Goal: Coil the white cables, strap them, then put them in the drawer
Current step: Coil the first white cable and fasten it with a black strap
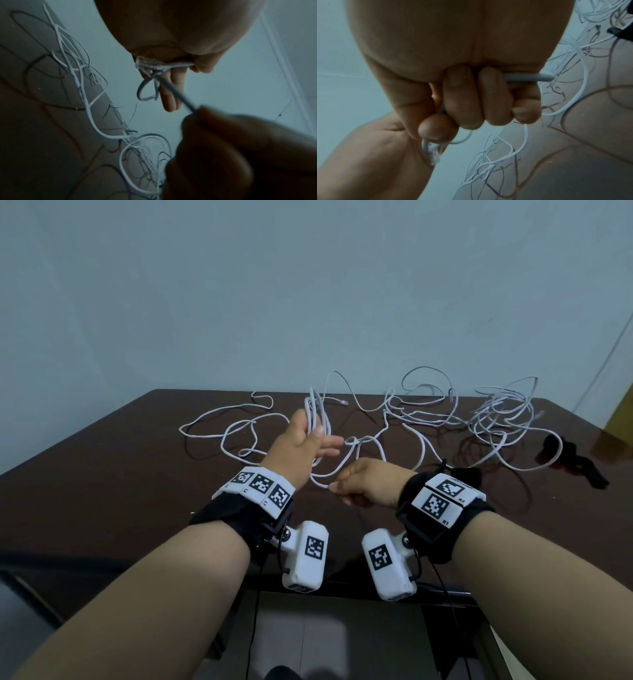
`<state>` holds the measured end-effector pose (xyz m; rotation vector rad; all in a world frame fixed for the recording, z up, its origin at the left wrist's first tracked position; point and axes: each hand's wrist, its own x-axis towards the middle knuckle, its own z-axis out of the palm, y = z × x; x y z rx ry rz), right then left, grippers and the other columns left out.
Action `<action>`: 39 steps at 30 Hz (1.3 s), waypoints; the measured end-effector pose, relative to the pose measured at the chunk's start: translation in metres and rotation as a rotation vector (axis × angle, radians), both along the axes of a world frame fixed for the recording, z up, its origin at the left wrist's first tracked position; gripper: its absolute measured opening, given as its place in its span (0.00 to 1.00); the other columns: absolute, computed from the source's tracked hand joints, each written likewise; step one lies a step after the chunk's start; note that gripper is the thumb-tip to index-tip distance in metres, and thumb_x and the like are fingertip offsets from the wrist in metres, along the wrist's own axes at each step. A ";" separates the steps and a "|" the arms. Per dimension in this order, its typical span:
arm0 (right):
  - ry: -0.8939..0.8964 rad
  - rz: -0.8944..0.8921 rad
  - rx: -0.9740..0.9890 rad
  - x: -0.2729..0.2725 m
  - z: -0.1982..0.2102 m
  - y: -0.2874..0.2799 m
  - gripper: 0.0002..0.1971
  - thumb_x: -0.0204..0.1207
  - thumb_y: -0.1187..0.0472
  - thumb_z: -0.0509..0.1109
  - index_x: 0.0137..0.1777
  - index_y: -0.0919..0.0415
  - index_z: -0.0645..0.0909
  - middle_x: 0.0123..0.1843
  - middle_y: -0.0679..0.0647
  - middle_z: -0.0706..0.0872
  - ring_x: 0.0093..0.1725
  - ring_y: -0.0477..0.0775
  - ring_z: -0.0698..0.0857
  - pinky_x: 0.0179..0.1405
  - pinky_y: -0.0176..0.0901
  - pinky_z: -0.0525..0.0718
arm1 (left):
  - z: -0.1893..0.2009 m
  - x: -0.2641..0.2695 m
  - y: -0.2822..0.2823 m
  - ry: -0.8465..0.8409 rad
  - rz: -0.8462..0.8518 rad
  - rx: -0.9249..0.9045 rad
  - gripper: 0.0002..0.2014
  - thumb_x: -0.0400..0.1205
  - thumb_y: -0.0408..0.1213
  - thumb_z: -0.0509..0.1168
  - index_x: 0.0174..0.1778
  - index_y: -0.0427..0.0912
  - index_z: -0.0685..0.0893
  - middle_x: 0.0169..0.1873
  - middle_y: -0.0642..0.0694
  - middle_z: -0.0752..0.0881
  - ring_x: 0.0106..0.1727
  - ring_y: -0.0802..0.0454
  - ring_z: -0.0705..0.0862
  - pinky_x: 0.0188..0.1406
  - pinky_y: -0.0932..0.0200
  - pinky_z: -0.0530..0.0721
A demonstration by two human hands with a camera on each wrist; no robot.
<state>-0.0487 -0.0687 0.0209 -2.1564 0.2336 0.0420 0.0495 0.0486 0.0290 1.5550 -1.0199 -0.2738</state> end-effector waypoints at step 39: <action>0.001 -0.367 -0.136 0.005 -0.014 -0.011 0.20 0.85 0.52 0.54 0.36 0.58 0.79 0.26 0.48 0.73 0.26 0.47 0.72 0.26 0.36 0.69 | 0.027 0.001 0.001 0.897 -0.503 -0.499 0.25 0.86 0.52 0.43 0.44 0.41 0.82 0.15 0.53 0.71 0.08 0.62 0.63 0.14 0.70 0.62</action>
